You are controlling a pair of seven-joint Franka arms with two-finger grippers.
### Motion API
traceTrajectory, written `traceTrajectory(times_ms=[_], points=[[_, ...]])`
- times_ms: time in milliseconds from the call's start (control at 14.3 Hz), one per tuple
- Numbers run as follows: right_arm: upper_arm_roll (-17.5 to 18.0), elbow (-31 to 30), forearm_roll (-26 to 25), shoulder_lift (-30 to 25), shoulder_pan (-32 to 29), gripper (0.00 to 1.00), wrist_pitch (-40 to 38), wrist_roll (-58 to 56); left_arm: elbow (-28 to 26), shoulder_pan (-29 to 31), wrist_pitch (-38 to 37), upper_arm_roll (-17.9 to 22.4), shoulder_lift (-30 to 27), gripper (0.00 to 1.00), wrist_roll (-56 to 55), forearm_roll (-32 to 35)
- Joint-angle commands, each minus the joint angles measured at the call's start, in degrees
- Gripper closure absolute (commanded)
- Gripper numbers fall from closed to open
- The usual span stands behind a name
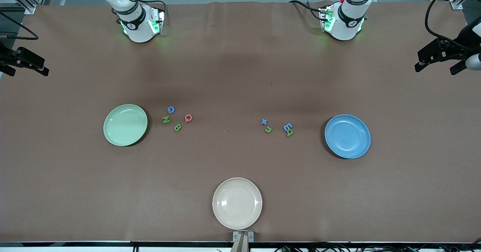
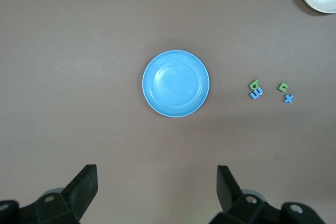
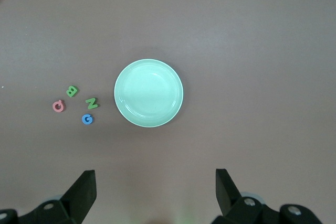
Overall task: Sort upper and lower case letters into plates
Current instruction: 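Reach the left gripper toward the blue letter beside the blue plate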
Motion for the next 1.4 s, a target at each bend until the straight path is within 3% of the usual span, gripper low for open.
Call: traceTrajectory(times_ms=[0, 489, 769, 1049, 1328], points=[[0.1, -0.8, -0.5, -1.0, -0.2, 0.00, -0.1, -0.4, 0.2, -0.2, -1.0, 0.0, -0.4, 0.00, 0.1, 0.8], [0.1, -0.4, -0.3, -0.8, -0.2, 0.00, -0.7, -0.3, 0.2, 0.0, -1.1, 0.1, 0.0, 0.00, 0.1, 0.6], [0.0, 0.2, -0.2, -0.8, -0.3, 0.00, -1.2, -0.1, -0.2, -0.6, -3.5, -0.1, 3.4, 0.00, -4.5, 0.6], [0.0, 1.0, -0.1, -0.3, -0.1, 0.00, -1.2, 0.3, -1.3, -5.3, -2.1, -2.6, 8.7, 0.00, -22.1, 0.5], [0.1, 1.1, 0.2, 4.6, -0.2, 0.00, -0.1, -0.3, -8.1, -10.8, 9.3, -5.0, 12.4, 0.00, -40.6, 0.6]])
